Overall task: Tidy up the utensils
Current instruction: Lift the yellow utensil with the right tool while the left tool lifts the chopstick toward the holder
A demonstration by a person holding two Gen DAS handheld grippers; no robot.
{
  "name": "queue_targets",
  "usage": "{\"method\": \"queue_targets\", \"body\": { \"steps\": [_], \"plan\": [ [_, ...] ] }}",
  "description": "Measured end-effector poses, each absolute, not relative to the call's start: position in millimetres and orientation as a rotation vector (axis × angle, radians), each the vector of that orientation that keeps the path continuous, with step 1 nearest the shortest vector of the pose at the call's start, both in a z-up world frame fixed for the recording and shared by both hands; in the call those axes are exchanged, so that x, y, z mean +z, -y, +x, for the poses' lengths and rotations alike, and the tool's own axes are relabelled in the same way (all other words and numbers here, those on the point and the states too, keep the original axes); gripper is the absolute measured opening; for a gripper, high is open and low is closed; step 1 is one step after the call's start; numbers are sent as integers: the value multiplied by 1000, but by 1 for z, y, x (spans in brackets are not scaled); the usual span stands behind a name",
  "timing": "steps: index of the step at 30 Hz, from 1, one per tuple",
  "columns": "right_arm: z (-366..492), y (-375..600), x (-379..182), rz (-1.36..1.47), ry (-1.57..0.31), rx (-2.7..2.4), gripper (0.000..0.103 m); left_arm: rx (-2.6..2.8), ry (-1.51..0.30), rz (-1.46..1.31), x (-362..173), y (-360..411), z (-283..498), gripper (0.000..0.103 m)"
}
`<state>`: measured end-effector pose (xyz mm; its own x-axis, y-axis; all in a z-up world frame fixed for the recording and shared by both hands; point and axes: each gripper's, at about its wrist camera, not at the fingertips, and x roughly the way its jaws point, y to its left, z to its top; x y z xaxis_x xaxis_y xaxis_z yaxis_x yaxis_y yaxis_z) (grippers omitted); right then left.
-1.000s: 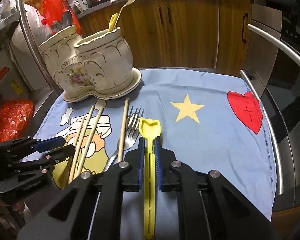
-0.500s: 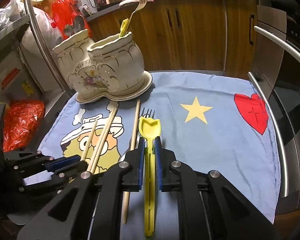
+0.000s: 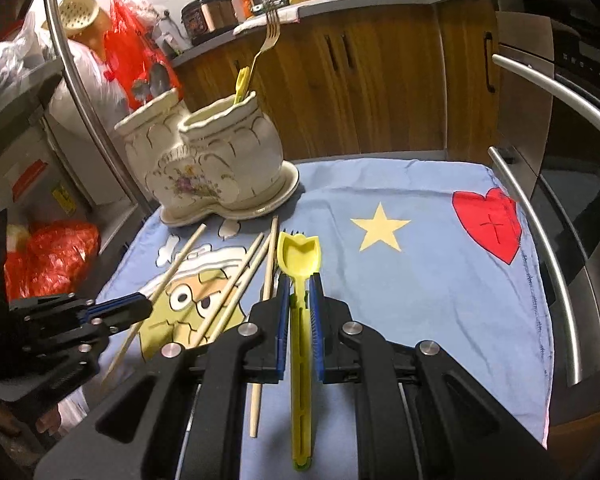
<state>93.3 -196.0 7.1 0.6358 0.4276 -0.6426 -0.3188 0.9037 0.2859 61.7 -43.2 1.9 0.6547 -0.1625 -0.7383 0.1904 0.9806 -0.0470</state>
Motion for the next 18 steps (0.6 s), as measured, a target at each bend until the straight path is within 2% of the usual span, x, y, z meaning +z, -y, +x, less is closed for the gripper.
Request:
{"method": "queue_targets", "body": {
  "steps": [9,18],
  "plan": [
    [98,184,42,174,-640,442,10,-231,-538,-41,73,7,56,4],
    [131,149,104,126,-459,486,10,-202,-306,-126,137,-42,98,4]
  ]
}}
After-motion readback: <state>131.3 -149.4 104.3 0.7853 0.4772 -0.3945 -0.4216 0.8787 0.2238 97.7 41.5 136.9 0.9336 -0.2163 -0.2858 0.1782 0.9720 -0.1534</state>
